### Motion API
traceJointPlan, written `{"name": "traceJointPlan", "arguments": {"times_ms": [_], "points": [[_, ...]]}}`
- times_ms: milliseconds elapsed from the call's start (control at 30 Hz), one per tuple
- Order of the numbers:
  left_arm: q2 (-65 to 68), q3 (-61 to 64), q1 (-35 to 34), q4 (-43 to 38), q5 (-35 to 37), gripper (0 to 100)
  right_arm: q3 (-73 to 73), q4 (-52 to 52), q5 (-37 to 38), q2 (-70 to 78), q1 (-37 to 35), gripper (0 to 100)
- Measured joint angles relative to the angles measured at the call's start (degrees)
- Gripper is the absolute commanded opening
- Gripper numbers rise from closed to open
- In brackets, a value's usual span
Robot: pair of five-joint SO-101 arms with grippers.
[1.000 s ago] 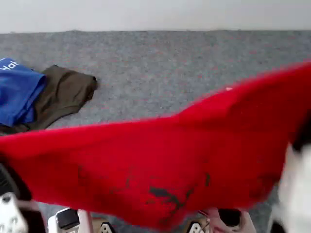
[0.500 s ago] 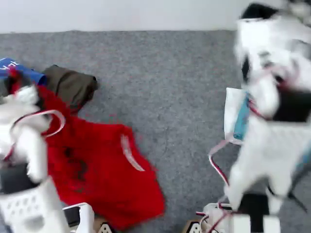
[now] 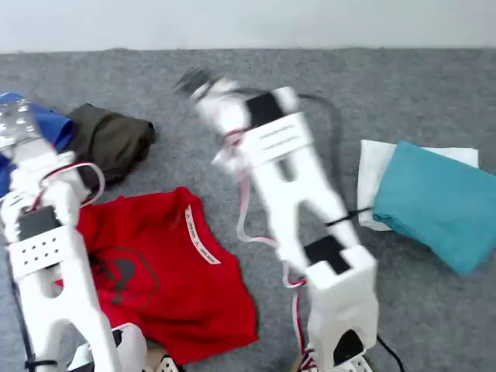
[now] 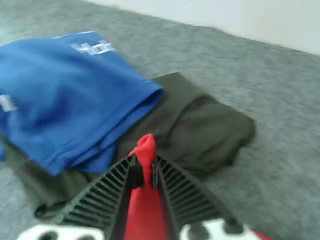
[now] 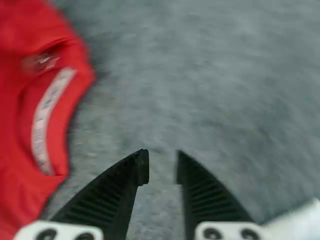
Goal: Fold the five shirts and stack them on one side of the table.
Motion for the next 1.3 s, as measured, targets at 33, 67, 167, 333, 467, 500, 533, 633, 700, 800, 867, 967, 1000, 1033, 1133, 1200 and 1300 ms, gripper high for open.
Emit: {"name": "traceJointPlan", "arguments": {"times_ms": [33,67,167,333,467,500,533,633,700,800,867,967,1000,1033,1133,1200,1300], "points": [[0.09,0.09,-1.05,0.00,0.00,1,0.00,0.00,0.79,1.67,-2.29,26.4],[0.09,0.79,-1.85,-0.09,-0.18,1,0.00,0.00,1.14,3.52,-4.40,25.7],[0.09,2.81,-4.75,-0.09,-0.18,1,0.00,-2.11,1.58,8.88,-10.55,24.7],[0.09,6.59,-7.82,-0.09,-0.18,1,0.00,-8.35,-0.18,15.74,-16.79,24.5],[0.09,7.91,-8.62,-0.09,-0.18,1,0.00,-13.80,-4.48,20.75,-16.44,19.9],[0.09,8.18,-8.44,-0.09,-0.18,1,0.00,-15.03,-5.10,21.89,-16.09,14.6],[0.09,8.18,-8.44,-0.09,-0.18,1,-0.09,-15.74,-5.54,22.51,-15.47,7.7],[0.09,8.18,-8.70,-0.09,-0.18,1,-0.70,-16.88,-5.89,23.12,-12.31,3.2],[0.09,8.18,-8.44,0.09,-0.18,1,-1.58,-16.26,-6.07,23.21,-9.85,0.3],[0.09,7.21,-6.68,4.66,-0.18,1,-3.52,-12.48,-6.15,23.47,-6.51,0.8],[0.09,5.54,-4.40,9.32,-0.26,1,-5.45,-8.18,-4.57,23.47,-4.48,0.9],[0.09,3.16,-1.58,13.63,-0.18,1,-8.79,-0.70,-0.70,23.56,-1.32,0.9],[0.09,2.29,-0.53,14.68,-0.18,1,-10.11,1.93,0.53,23.56,-0.26,0.9],[0.09,1.49,0.53,15.91,-0.18,1,-11.08,4.13,1.85,23.56,0.88,0.9],[0.09,-0.26,4.92,19.87,-0.18,1,-11.25,5.19,4.31,23.56,6.07,0.9],[0.09,-0.44,8.26,21.63,-0.62,1,-8.70,5.27,6.77,22.59,10.02,0.9],[0.18,-0.44,12.40,22.24,-2.81,1,0.26,5.27,11.78,17.76,13.98,0.9]]}}
